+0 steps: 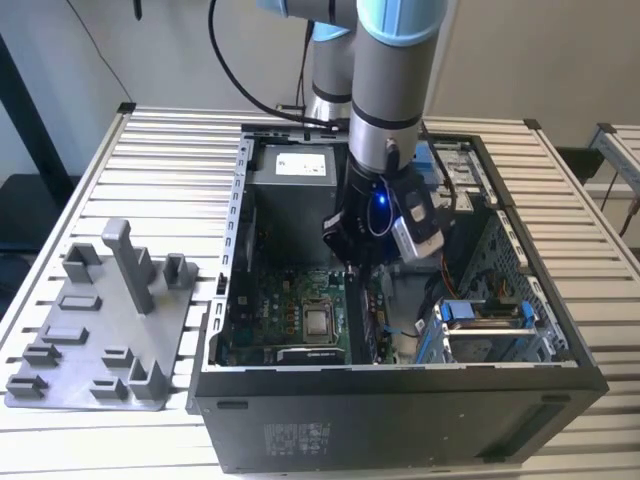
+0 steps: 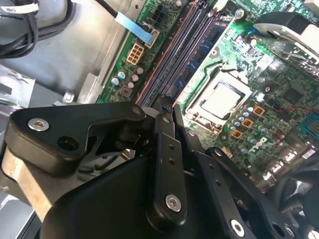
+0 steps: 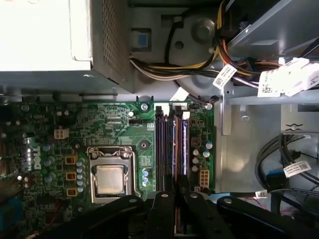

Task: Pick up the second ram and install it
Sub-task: 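Insert the second ram into the second slot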

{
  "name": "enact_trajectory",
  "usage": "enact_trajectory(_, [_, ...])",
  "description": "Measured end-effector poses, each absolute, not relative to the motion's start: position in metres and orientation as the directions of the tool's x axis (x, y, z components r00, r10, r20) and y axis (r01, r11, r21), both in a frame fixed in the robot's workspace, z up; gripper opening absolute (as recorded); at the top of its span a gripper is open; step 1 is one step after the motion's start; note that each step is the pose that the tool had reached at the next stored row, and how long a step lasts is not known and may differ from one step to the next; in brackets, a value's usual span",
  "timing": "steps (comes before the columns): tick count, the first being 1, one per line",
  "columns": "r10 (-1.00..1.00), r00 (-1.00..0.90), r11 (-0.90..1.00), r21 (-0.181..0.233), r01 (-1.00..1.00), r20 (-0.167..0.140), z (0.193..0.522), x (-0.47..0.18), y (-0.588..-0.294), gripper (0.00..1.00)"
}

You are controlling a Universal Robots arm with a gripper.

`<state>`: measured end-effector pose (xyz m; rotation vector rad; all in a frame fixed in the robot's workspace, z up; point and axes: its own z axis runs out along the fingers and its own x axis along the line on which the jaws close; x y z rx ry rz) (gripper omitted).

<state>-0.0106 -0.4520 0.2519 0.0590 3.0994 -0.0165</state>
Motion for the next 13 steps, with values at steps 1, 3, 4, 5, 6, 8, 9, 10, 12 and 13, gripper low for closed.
enact_trajectory(1, [0.04,-0.998,0.999,-0.01,0.04,-0.042,0.25,-0.011,-0.452,0.14])
enact_trajectory(3, [0.045,-0.998,0.999,-0.01,0.045,-0.042,0.247,-0.012,-0.453,0.14])
enact_trajectory(4, [0.047,-0.998,0.999,-0.01,0.048,-0.042,0.245,-0.012,-0.453,0.14])
enact_trajectory(5, [0.05,-0.998,0.999,-0.01,0.05,-0.042,0.244,-0.013,-0.453,0.14])
enact_trajectory(6, [0.052,-0.998,0.999,-0.01,0.052,-0.041,0.242,-0.013,-0.453,0.14])
enact_trajectory(8, [0.054,-0.998,0.998,-0.01,0.055,-0.041,0.239,-0.014,-0.454,0.14])
enact_trajectory(9, [0.055,-0.998,0.998,-0.01,0.056,-0.041,0.237,-0.014,-0.454,0.14])
enact_trajectory(10, [0.057,-0.998,0.998,-0.01,0.057,-0.041,0.236,-0.015,-0.454,0.14])
enact_trajectory(12, [0.058,-0.998,0.998,-0.01,0.059,-0.04,0.233,-0.015,-0.454,0.14])
enact_trajectory(13, [0.059,-0.997,0.998,-0.01,0.06,-0.039,0.232,-0.015,-0.455,0.14])
